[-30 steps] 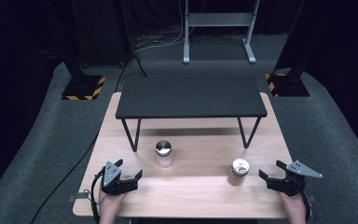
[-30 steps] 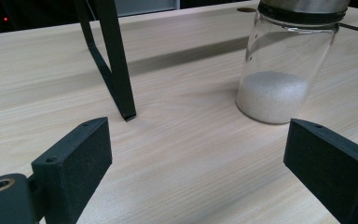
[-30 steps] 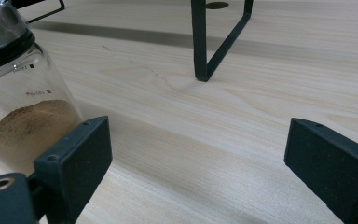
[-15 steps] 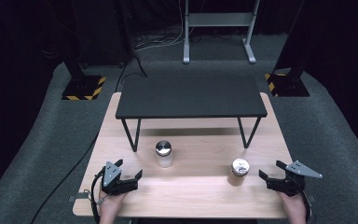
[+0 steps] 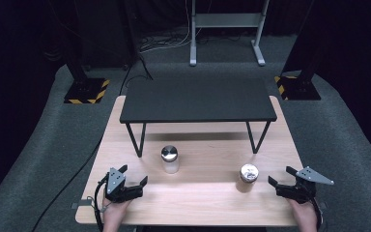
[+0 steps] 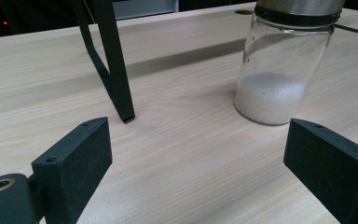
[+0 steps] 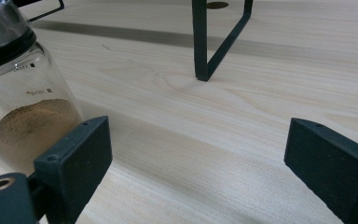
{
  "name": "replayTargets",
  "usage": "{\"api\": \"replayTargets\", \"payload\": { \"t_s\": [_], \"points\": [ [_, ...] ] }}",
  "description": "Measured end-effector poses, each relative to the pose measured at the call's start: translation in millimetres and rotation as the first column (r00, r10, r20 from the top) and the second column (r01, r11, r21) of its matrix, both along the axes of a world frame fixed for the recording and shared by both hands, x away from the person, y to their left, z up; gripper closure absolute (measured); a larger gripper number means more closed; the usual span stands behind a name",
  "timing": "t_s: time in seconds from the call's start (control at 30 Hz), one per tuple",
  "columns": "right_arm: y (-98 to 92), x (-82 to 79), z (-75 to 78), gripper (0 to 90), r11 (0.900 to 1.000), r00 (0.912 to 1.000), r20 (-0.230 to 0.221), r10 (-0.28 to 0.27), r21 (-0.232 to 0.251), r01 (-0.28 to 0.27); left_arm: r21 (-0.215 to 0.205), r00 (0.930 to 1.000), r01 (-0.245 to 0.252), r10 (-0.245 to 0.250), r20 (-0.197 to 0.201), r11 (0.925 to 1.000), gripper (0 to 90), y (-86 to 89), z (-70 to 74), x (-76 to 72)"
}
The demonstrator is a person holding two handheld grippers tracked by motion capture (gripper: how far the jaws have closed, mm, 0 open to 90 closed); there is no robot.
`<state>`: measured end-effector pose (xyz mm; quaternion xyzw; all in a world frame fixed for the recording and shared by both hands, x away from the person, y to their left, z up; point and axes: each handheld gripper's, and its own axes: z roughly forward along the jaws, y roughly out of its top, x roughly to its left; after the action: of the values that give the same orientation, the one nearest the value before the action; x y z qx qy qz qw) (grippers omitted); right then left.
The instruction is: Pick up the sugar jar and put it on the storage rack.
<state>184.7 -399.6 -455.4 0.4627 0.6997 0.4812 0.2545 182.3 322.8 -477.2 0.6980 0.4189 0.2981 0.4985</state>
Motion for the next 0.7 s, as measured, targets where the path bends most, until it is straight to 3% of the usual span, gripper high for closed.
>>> {"api": "replayTargets", "payload": {
  "t_s": [0.27,0.47,0.7],
  "points": [
    [0.1,0.0,-0.3,6.4,1.000,1.0000,0.002,0.000,0.002,0.000,0.003,0.9990,0.043,-0.043,-0.009,0.9991,7.4,-0.6,3.3,4.3],
    [-0.2,0.4,-0.6,6.4,1.000,1.0000,0.003,0.001,0.004,-0.001,0.002,0.9966,0.081,-0.081,0.014,0.9967,7.2,-9.5,11.8,10.1],
    [-0.5,0.8,-0.6,6.4,1.000,1.0000,0.002,0.002,0.005,-0.002,0.034,0.9916,0.129,-0.128,-0.014,0.9911,7.1,-28.8,21.8,27.9]
  ]
}}
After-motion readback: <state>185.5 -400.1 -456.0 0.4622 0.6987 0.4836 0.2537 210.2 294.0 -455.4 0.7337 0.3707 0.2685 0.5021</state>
